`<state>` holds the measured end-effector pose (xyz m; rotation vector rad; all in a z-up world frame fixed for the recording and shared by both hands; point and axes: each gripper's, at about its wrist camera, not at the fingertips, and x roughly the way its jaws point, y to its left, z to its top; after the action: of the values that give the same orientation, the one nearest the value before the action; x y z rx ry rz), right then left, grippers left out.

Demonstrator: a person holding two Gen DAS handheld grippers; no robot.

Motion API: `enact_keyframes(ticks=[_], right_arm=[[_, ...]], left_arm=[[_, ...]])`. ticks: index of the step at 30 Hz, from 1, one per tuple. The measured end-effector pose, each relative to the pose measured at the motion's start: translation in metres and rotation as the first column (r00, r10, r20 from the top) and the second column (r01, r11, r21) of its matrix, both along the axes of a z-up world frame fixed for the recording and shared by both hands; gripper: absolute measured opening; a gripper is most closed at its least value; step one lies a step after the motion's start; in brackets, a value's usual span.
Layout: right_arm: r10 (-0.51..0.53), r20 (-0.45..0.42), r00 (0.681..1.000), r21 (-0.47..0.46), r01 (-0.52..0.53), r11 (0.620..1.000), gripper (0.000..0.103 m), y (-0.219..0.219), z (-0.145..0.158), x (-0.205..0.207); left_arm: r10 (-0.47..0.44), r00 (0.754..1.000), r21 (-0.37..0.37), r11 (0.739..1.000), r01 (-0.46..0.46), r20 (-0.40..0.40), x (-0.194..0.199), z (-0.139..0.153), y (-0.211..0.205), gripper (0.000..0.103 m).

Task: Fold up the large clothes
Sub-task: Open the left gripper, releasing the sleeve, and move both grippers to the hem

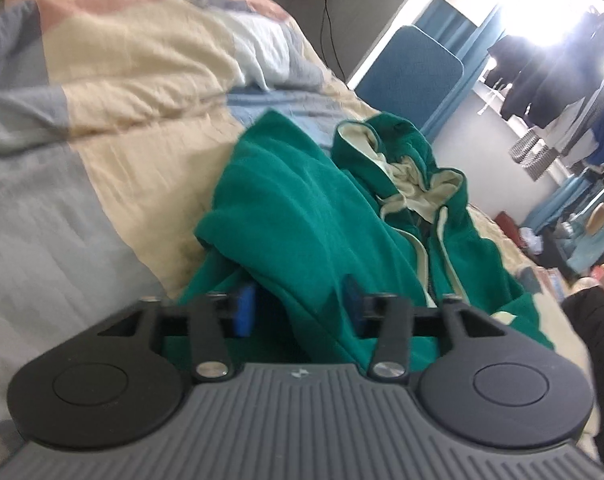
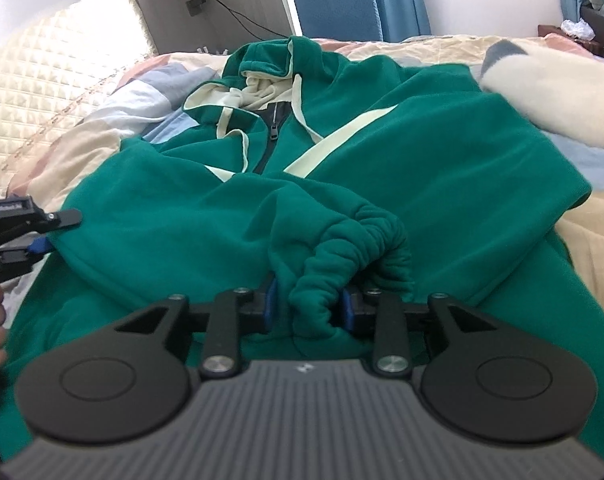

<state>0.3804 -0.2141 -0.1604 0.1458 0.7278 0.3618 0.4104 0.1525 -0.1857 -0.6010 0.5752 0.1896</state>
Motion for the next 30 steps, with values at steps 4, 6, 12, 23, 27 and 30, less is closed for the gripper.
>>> enact_keyframes(ticks=[4, 6, 12, 23, 27, 30], right_arm=[[-0.015, 0.065, 0.998, -0.017, 0.016, 1.0, 0.058, 0.0, 0.007, -0.005], [-0.025, 0.093, 0.995, -0.023, 0.028, 0.999, 0.058, 0.002, 0.009, -0.004], [-0.074, 0.212, 0.975, -0.032, 0.083, 0.996, 0.058, 0.0, 0.022, -0.007], [0.019, 0.303, 0.953, -0.054, -0.002, 0.999, 0.058, 0.022, 0.031, -0.015], [0.036, 0.242, 0.97, -0.064, -0.021, 0.998, 0.057, 0.03, 0.019, -0.007], [0.051, 0.206, 0.977, -0.085, -0.034, 0.996, 0.056, 0.035, 0.008, -0.001]], left_arm=[[-0.013, 0.999, 0.105, 0.994, 0.009, 0.037, -0.01, 0.012, -0.008, 0.057], [-0.019, 0.998, 0.153, 0.988, 0.009, 0.063, -0.013, 0.017, -0.014, 0.057], [-0.056, 0.987, 0.266, 0.964, 0.014, 0.153, -0.025, 0.035, -0.031, 0.061], [-0.251, 0.961, 0.267, 0.939, 0.215, 0.112, -0.012, 0.02, -0.067, 0.062], [-0.291, 0.954, 0.267, 0.927, 0.264, 0.066, -0.003, 0.009, -0.082, 0.062], [-0.295, 0.955, 0.273, 0.921, 0.278, 0.021, 0.005, 0.0, -0.089, 0.062]])
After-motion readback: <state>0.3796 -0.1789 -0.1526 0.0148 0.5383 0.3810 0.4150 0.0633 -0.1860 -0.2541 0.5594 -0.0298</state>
